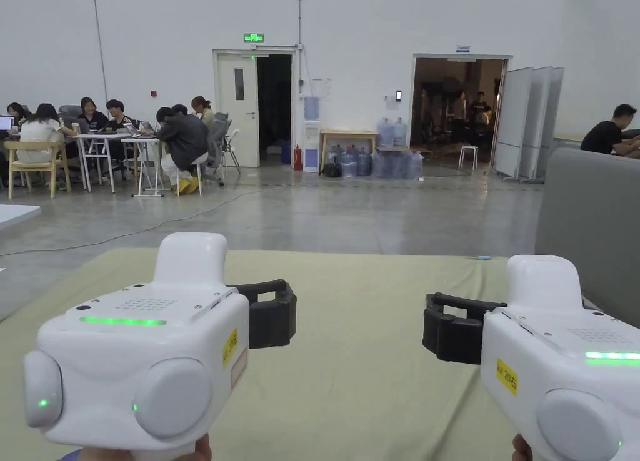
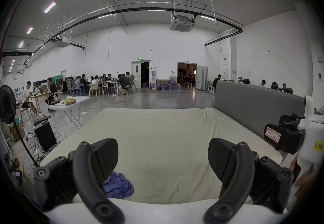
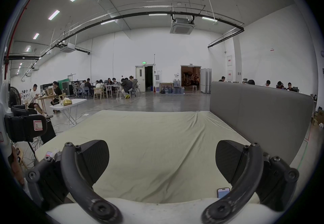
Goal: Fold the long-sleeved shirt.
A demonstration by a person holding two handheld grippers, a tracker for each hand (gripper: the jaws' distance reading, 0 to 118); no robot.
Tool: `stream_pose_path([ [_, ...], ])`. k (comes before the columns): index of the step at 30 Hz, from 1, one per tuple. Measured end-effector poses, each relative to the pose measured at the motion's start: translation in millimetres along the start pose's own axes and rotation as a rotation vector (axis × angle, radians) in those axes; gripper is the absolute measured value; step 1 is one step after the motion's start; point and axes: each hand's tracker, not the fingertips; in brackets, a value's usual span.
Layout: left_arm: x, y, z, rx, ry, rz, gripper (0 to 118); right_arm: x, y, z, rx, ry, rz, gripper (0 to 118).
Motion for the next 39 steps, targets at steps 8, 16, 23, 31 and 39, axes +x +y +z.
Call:
stream_pose_path([
  [8, 1, 0, -3, -0.018, 0.005, 0.01, 104, 0, 0, -1, -0.005, 0.0, -0.004, 118],
  [16, 1, -1, -4, -0.015, 0.01, 0.016, 104, 3, -1, -3, -0.009, -0.01, -0.015, 118],
  [23, 8, -9, -4, -0.028, 0.018, -0.084, 0, 3, -6, -7, -0.009, 0.003, -0.038, 0],
  [31, -23, -13, -7, -0.02, -0.037, -0.008, 0, -35, -13, -24, -0.046, 0.018, 0.01, 0],
  [39, -138, -19, 15, -0.076, 0.259, 0.009, 0, -197, -25, -22, -0.119, 0.646, 0.015, 0],
])
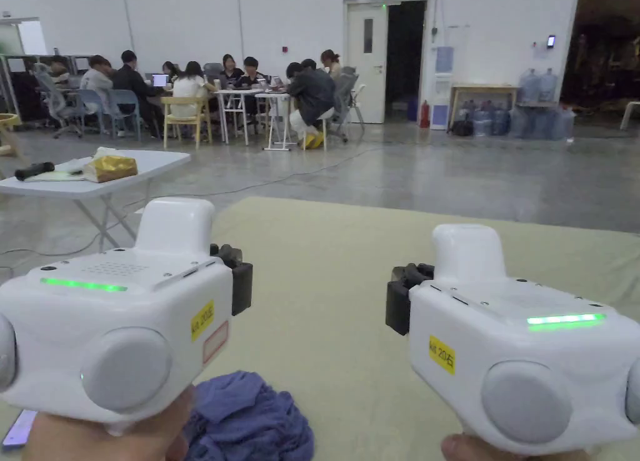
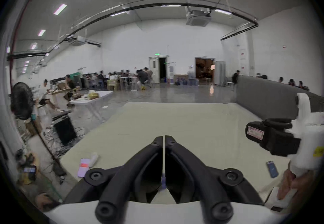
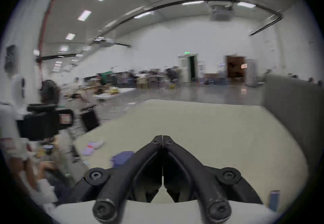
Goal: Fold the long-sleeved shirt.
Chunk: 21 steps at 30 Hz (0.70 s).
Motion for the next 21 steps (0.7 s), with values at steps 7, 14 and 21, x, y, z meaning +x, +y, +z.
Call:
stream_pose_path([
  [7, -48, -41, -42, -0.182, 0.022, 0.054, 0, -27, -27, -23, -0.054, 0.173, 0.019, 0],
  [14, -78, -114, -166, -0.514, -0.104, 0.257, 115, 35, -52, -32, -0.147, 0.049, 0.05, 0],
  [21, -77, -184, -275, -0.656, 0.029, 0.134, 90, 92, -82, -34, -0.243, -0.104, -0.01, 0],
])
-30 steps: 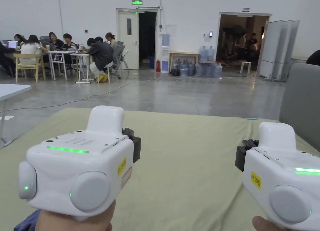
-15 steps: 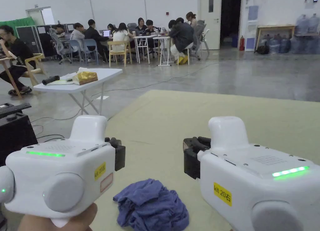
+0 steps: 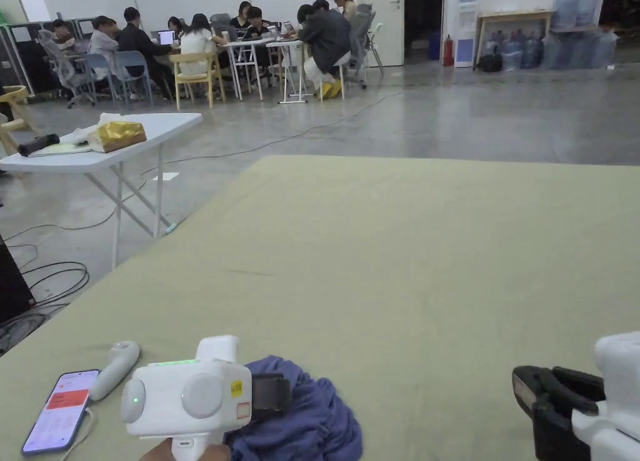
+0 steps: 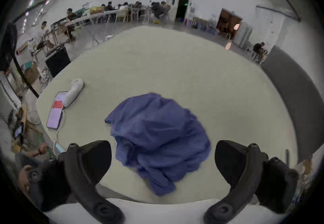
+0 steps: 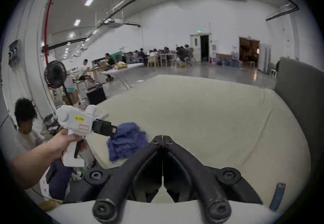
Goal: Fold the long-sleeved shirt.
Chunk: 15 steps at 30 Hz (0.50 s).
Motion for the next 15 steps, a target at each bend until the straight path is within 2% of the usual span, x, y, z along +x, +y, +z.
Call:
stream_pose_path([
  [1, -1, 1, -21, -0.028, 0.021, -0.019, 59, 6, -3, -2, -0.011, -0.016, -0.012, 0],
  [2, -1, 2, -36, -0.069, 0.072, -0.042, 59, 11, -7, -3, -0.022, -0.033, -0.022, 0],
  [3, 1, 2, -52, -0.117, 0.14, -0.082, 49, 17, -11, -6, -0.038, -0.055, -0.036, 0],
  [5, 12, -1, -66, -0.147, 0.171, -0.195, 8, 25, -21, -4, -0.064, -0.066, -0.057, 0],
  [8, 19, 6, -52, -0.124, 0.148, -0.162, 4, 37, -30, -3, -0.076, -0.092, -0.097, 0],
  [12, 18, 50, 24, -0.013, -0.066, 0.0, 3, 50, -29, 11, -0.051, -0.116, -0.156, 0],
  [13, 18, 72, 35, 0.033, -0.096, -0.017, 3, 52, -26, 15, -0.036, -0.116, -0.166, 0],
  [14, 27, 92, 61, 0.168, -0.083, -0.095, 3, 54, -23, 20, -0.017, -0.113, -0.173, 0],
  [15, 41, 109, 91, 0.223, -0.085, -0.151, 2, 56, -18, 24, 0.007, -0.109, -0.179, 0],
])
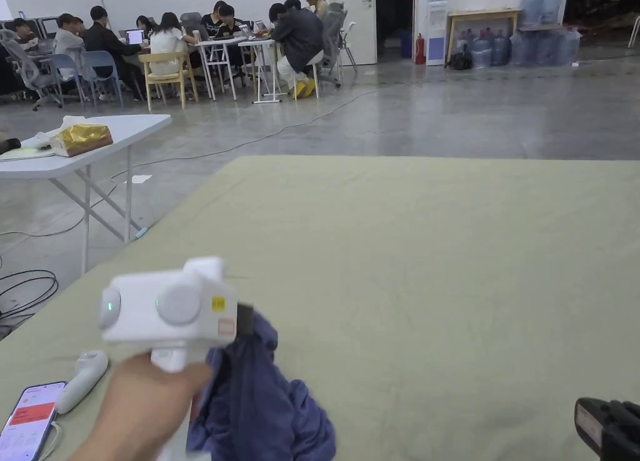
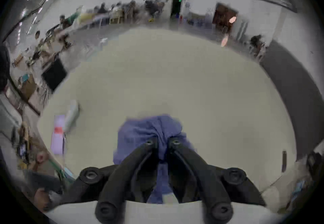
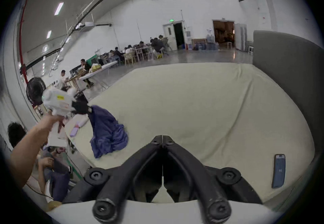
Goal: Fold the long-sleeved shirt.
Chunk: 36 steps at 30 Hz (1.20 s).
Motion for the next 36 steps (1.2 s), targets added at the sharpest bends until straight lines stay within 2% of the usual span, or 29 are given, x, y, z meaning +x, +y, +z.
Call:
stream_pose_path([
  [2, 46, 37, 59, 0.092, -0.037, -0.066, 2, 0, 8, 17, 0.052, 0.009, 0.0, 0],
  [6, 99, 127, 146, 0.208, -0.214, -0.057, 2, -1, 25, 49, 0.14, 0.026, 0.006, 0],
  [7, 111, 143, 164, 0.193, -0.262, -0.015, 2, 0, 28, 57, 0.155, 0.031, 0.009, 0],
  [11, 174, 197, 241, 0.332, -0.295, -0.088, 2, 7, 36, 89, 0.22, 0.033, 0.019, 0],
  [15, 226, 230, 274, 0.46, -0.353, -0.12, 2, 20, 42, 112, 0.256, 0.006, 0.024, 0],
  [17, 250, 233, 280, 0.429, -0.438, -0.096, 2, 29, 43, 121, 0.277, -0.016, 0.021, 0],
  [19, 275, 228, 272, 0.39, -0.518, -0.104, 2, 38, 43, 129, 0.286, -0.043, 0.018, 0],
  [23, 335, 182, 220, 0.329, -0.458, -0.22, 2, 59, 39, 138, 0.282, -0.081, 0.008, 0],
  [26, 371, 125, 141, 0.086, -0.513, -0.214, 2, 68, 31, 141, 0.249, -0.121, 0.033, 0],
  [31, 415, -17, 9, -0.205, -0.46, -0.221, 4, 86, 21, 141, 0.222, -0.167, 0.022, 0],
  [32, 418, -45, -13, -0.285, -0.482, -0.189, 21, 90, 19, 141, 0.218, -0.172, 0.018, 0],
  [34, 419, -86, -44, -0.439, -0.538, -0.096, 98, 96, 17, 139, 0.205, -0.187, 0.011, 0],
  [35, 420, -100, -52, -0.488, -0.542, -0.08, 118, 99, 16, 137, 0.198, -0.193, 0.008, 0],
  [36, 422, -106, -55, -0.507, -0.568, -0.09, 117, 103, 16, 136, 0.191, -0.199, 0.004, 0],
])
